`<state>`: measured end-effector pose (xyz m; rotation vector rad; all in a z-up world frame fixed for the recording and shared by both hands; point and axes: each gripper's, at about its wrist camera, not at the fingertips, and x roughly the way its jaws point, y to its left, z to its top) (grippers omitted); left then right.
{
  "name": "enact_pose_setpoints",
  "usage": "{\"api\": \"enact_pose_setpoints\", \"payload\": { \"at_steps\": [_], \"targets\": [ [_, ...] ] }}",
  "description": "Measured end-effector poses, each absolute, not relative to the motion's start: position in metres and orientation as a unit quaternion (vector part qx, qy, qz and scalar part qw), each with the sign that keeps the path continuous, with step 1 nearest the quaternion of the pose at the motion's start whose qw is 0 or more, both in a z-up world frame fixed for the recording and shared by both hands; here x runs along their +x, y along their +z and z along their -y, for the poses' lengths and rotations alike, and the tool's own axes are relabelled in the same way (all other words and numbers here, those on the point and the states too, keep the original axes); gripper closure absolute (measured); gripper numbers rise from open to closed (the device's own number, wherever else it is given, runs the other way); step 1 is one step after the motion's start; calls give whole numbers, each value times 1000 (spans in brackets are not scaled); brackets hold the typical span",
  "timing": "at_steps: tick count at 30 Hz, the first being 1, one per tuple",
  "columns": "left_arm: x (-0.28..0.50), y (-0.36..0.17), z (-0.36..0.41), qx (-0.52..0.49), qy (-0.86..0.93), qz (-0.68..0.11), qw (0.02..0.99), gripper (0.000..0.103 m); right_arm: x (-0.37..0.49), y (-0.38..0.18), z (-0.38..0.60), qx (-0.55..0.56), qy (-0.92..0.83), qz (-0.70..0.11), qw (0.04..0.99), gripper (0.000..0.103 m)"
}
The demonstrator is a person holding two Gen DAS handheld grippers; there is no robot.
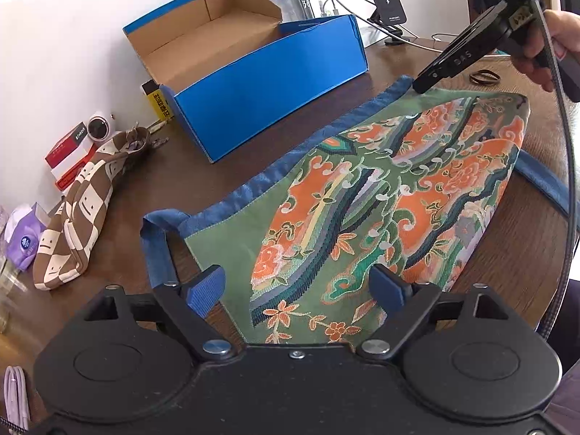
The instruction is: Fold shopping bag
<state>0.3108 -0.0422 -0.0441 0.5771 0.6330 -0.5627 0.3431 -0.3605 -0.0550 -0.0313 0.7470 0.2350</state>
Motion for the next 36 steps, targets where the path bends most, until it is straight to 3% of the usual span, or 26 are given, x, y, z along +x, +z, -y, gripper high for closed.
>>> {"api": "enact_pose_setpoints", "payload": {
  "at_steps": [1,7,8,10,15,19,25,27,30,31,36],
  "targets": [
    [311,-44,41,275,-270,-303,872,15,340,-52,364,-7,120,-368,922,66],
    [318,-44,35,284,-294,-302,861,12,309,-51,385,77,189,-413,887,61],
    [320,-43,34,292,-294,-302,859,12,307,-54,386,83,194,-419,883,62],
    [321,-44,34,306,-293,-297,856,11,297,-60,380,84,183,-422,884,76],
    [329,-47,31,354,-263,-276,854,9,272,-61,359,100,132,-407,898,91],
    [348,-53,29,419,-208,-247,849,9,244,-63,327,100,130,-401,901,92],
    [370,-50,28,435,-174,-244,849,10,222,-64,290,89,218,-394,889,86],
    [364,-41,24,425,-169,-235,857,10,221,-60,289,57,244,-396,883,82],
    [338,-16,17,382,-192,-226,875,10,209,-39,301,-81,266,-346,896,57],
    [329,-9,17,370,-202,-222,879,10,201,-34,302,-140,272,-321,896,54],
    [268,6,46,247,-333,-257,873,10,185,-31,289,-352,299,-252,850,53]
  ]
}}
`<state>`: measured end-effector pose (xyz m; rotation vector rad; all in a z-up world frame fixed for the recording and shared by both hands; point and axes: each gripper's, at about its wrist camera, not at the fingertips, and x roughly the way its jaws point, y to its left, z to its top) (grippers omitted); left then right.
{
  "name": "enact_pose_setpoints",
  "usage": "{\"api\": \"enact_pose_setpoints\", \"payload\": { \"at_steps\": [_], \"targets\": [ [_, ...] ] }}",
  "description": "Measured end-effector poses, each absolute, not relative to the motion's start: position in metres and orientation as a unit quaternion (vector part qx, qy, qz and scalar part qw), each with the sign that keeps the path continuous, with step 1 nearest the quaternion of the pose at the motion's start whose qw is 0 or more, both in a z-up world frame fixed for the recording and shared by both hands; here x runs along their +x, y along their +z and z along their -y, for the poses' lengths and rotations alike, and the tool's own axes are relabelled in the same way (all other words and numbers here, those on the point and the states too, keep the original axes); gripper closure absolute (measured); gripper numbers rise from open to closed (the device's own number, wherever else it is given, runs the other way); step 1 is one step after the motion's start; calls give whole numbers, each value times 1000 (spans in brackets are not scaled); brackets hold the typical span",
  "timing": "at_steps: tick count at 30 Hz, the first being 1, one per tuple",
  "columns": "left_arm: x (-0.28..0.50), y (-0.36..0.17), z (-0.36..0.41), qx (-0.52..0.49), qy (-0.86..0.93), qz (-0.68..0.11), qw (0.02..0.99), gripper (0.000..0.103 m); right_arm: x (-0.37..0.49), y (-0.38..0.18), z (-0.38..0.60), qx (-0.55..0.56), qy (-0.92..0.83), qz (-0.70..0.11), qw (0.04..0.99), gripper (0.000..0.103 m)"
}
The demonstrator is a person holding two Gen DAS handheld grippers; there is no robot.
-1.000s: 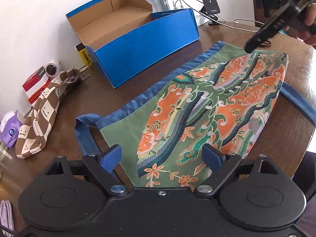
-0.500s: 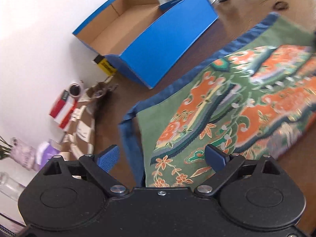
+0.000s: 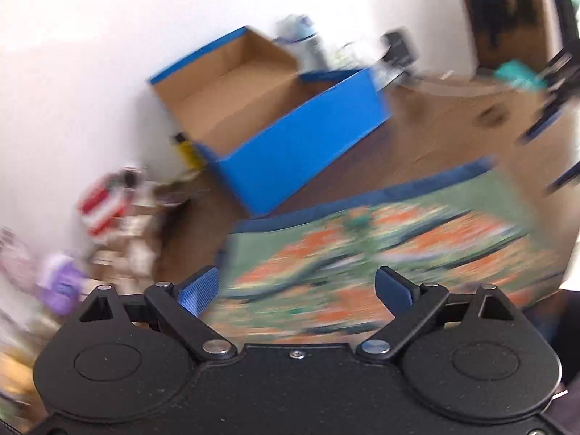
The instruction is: Fold shopping bag
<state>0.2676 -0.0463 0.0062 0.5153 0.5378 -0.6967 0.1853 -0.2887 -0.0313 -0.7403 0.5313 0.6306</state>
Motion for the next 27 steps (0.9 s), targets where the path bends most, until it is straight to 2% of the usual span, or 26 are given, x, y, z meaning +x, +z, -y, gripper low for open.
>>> {"api": "enact_pose_setpoints", "payload": {
  "at_steps": [3,8,9,11,12,13,15,17,20,27],
  "targets": [
    [226,-6,76,275,-365,-235,858,10,186,-37,277,-435,313,-228,813,53],
    [192,-32,108,312,-410,-243,822,12,190,-33,275,-442,310,-214,814,53],
    [193,-37,111,317,-409,-247,819,15,189,-35,275,-442,309,-211,816,53],
    [194,-48,118,341,-408,-255,808,37,188,-32,277,-441,301,-208,819,53],
    [193,-51,120,345,-407,-258,806,39,188,-31,280,-440,297,-209,822,53],
    [195,-51,118,339,-407,-260,808,48,187,-31,280,-438,293,-209,824,53],
    [202,-50,114,327,-411,-278,804,56,184,-30,283,-430,290,-211,828,53],
    [211,-46,106,304,-430,-313,791,69,184,-30,286,-426,289,-214,830,53],
    [213,-41,95,299,-441,-319,784,76,183,-29,290,-421,286,-217,833,53],
    [219,-24,34,273,-473,-351,761,79,179,-43,271,-428,331,-204,816,53]
  ]
}}
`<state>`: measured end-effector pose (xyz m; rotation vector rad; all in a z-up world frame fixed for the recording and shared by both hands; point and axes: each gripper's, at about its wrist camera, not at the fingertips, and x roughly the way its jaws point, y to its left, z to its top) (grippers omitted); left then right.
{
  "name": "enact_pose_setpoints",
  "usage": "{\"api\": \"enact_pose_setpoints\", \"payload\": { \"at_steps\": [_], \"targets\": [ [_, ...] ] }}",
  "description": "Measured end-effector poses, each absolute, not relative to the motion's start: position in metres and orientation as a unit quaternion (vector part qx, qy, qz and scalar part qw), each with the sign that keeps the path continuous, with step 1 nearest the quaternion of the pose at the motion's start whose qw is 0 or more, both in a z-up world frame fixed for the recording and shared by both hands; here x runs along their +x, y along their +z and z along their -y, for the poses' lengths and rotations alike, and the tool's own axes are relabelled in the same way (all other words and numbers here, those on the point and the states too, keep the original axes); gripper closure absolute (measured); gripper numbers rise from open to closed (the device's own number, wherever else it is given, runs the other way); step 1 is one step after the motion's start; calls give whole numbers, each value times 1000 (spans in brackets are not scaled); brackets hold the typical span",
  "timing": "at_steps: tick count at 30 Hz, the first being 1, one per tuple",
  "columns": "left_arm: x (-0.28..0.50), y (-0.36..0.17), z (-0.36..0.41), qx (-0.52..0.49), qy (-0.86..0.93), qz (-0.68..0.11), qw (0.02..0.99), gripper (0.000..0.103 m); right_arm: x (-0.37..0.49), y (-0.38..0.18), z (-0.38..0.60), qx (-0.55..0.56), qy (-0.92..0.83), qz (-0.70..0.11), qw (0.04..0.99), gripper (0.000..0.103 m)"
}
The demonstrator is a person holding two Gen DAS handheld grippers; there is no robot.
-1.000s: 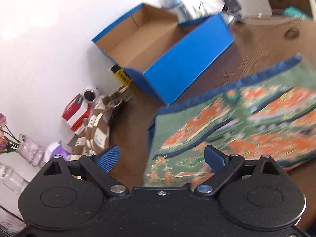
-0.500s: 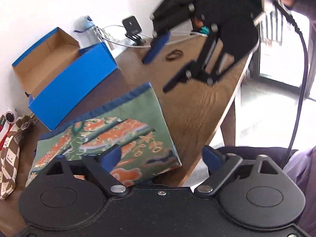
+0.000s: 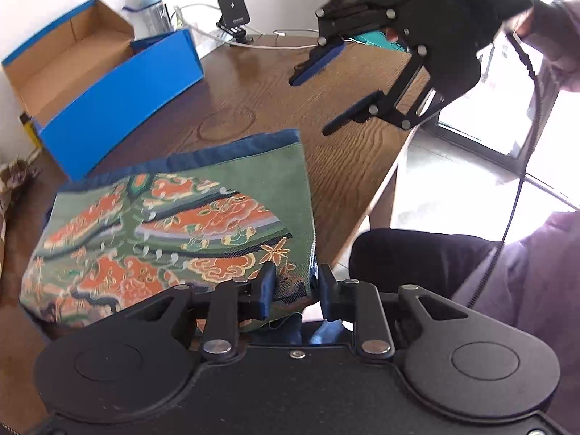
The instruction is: Fold shopping bag
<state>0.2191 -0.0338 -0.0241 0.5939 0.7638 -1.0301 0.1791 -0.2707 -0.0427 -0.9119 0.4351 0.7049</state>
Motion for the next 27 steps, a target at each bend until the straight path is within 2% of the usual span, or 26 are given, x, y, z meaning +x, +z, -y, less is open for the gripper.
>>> {"api": "enact_pose_setpoints", "payload": {
  "at_steps": [5,9,15,17,19,21,27],
  "targets": [
    [215,-27,-28,293,-469,-356,753,79,173,-57,234,-439,399,-183,784,53],
    [210,-28,-38,304,-424,-345,780,75,177,-63,205,-422,436,-183,774,55],
    [188,-36,-23,321,-373,-309,814,72,194,-57,198,-296,440,-247,811,54],
    [186,-41,-20,307,-357,-303,829,72,194,-57,202,-275,432,-250,822,62],
    [186,-44,-21,305,-349,-297,835,71,197,-58,204,-261,427,-252,828,75],
    [178,-45,-20,331,-336,-284,834,69,197,-53,208,-245,424,-244,837,84],
    [174,-44,-16,368,-326,-277,826,67,204,-32,211,-265,410,-215,846,87]
  ]
}}
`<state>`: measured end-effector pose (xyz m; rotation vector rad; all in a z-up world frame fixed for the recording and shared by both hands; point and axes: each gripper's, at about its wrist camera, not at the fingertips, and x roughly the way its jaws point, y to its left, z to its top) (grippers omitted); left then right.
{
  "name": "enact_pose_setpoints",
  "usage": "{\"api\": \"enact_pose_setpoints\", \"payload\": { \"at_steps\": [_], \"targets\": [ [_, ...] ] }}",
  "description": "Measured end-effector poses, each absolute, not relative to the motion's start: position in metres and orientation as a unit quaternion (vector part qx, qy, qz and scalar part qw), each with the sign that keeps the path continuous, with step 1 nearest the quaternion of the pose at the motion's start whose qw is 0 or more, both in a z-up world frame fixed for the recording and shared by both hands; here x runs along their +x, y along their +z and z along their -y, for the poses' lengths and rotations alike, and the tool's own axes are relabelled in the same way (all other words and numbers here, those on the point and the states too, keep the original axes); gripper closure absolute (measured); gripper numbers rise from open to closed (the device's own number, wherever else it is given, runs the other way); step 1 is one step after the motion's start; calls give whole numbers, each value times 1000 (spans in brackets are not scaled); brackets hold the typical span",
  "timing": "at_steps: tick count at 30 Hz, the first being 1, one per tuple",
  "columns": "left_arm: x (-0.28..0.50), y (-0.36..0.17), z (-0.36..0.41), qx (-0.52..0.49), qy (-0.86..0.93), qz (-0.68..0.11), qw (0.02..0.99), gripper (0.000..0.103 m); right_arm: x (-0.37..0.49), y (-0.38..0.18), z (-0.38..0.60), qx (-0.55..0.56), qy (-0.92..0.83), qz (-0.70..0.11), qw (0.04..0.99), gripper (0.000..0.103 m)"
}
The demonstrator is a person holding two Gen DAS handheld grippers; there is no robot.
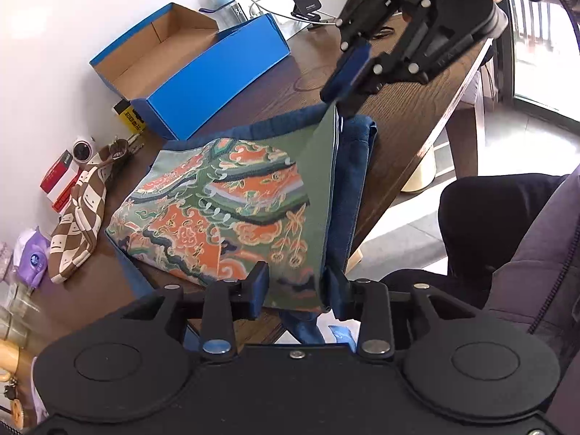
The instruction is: Fold shopping bag
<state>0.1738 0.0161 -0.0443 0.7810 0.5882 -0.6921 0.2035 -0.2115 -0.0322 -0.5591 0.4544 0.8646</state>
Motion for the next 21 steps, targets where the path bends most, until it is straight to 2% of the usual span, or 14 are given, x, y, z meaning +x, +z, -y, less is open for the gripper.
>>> {"api": "enact_pose_setpoints", "payload": {
  "at_steps": [4,6,7,8,9,10,13,16,19,21],
  "targets": [
    [169,-46,-14,396,-331,-258,817,66,206,-45,213,-294,405,-234,833,87],
    [163,-46,-18,407,-347,-237,811,61,208,-52,212,-286,408,-247,831,86],
    [157,-46,-21,420,-360,-218,804,46,208,-52,212,-286,407,-248,831,86],
    [147,-49,-25,447,-365,-185,796,23,210,-53,214,-278,409,-256,831,85],
    [143,-52,-26,457,-363,-174,793,12,213,-52,216,-268,412,-264,830,84],
    [133,-62,-28,502,-345,-133,782,5,215,-53,217,-263,413,-268,830,82],
    [131,-80,-28,549,-336,-121,756,7,220,-54,222,-241,422,-279,828,83],
    [134,-88,-25,552,-338,-124,752,24,220,-56,224,-232,427,-281,827,83],
    [135,-92,-21,552,-336,-115,754,29,215,-57,225,-230,433,-280,825,83],
    [135,-100,-19,569,-332,-111,744,39,213,-57,226,-229,438,-280,823,84]
  ]
}}
